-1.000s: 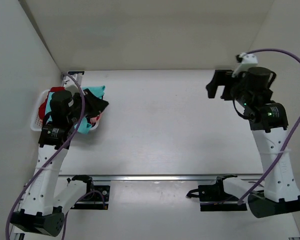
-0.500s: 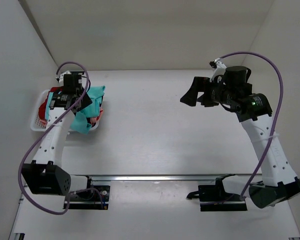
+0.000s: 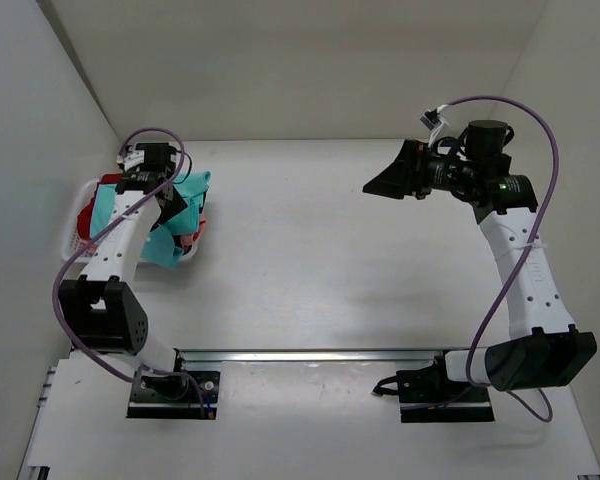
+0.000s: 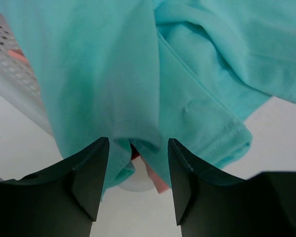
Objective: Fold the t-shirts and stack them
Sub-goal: Grab crumpled tshirt from bin with the left arm, then move the tshirt to the center of the board, then flatten out the tshirt
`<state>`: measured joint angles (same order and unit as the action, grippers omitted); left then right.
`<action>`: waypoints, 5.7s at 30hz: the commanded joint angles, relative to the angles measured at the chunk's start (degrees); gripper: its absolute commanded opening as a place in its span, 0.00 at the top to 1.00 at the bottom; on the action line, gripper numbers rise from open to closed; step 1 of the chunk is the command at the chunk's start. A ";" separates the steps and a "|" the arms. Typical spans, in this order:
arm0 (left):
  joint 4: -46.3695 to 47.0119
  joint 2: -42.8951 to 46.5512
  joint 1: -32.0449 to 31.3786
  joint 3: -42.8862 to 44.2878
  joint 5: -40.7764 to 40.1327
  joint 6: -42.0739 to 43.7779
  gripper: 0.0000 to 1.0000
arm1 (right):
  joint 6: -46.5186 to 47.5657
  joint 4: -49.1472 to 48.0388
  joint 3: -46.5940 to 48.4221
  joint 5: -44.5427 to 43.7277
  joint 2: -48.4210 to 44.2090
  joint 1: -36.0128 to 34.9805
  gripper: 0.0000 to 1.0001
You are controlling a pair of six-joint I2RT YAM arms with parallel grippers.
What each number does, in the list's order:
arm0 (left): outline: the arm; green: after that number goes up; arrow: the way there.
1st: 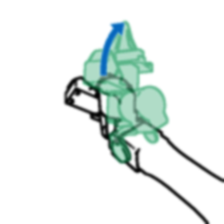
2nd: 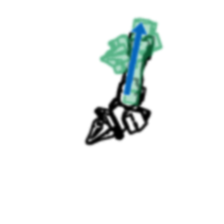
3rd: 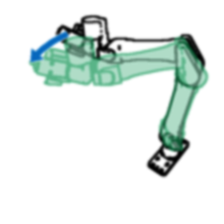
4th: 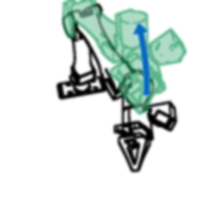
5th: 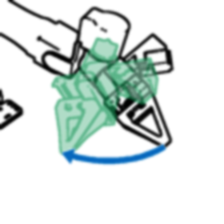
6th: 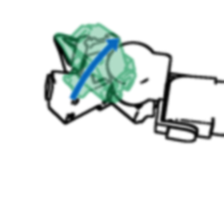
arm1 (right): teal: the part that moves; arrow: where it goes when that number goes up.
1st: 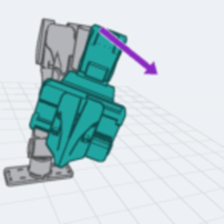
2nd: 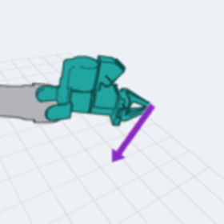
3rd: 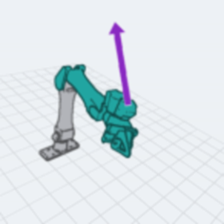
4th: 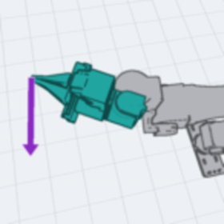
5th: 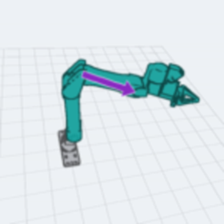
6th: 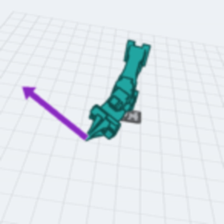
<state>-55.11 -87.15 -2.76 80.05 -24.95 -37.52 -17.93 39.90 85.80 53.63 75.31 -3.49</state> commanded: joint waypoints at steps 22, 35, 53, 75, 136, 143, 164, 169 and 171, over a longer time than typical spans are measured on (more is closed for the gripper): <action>3.26 -1.97 -1.09 0.27 -7.23 10.28 1.00 | -8.19 -20.06 -14.61 13.09 -9.73 6.90 0.99; 11.56 -13.20 -9.78 54.24 55.30 -2.43 1.00 | 9.50 1.76 -2.31 -34.54 -15.18 11.66 1.00; 31.90 -9.18 -18.25 34.23 67.82 -14.46 1.00 | 5.81 -2.02 -14.51 -37.28 -25.74 15.88 0.99; 11.95 3.12 -29.38 -16.38 33.38 -5.00 0.39 | 4.05 -7.03 -35.78 -41.66 -5.45 -5.20 0.44; -11.68 12.27 -20.35 7.93 28.73 -5.11 1.00 | -17.65 -14.67 -39.75 -37.91 7.39 -9.34 0.49; -12.91 14.73 -19.03 8.46 29.17 -3.61 1.00 | -25.13 -20.73 -41.50 -32.28 11.96 -13.47 0.52; -11.06 -2.71 -11.39 40.93 32.33 -2.30 1.00 | -5.56 15.28 2.49 -39.39 10.38 -1.10 1.00; -8.73 -13.92 -6.82 61.73 39.26 -7.83 1.00 | -0.09 28.20 34.47 -43.50 22.49 3.39 1.00; -3.11 -9.29 -7.86 55.06 39.72 -8.10 1.00 | 0.97 28.40 37.15 -45.10 23.22 3.40 1.00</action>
<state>-62.74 -101.21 -11.25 137.58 11.60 -43.55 -22.28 58.24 118.87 13.28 95.79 -0.21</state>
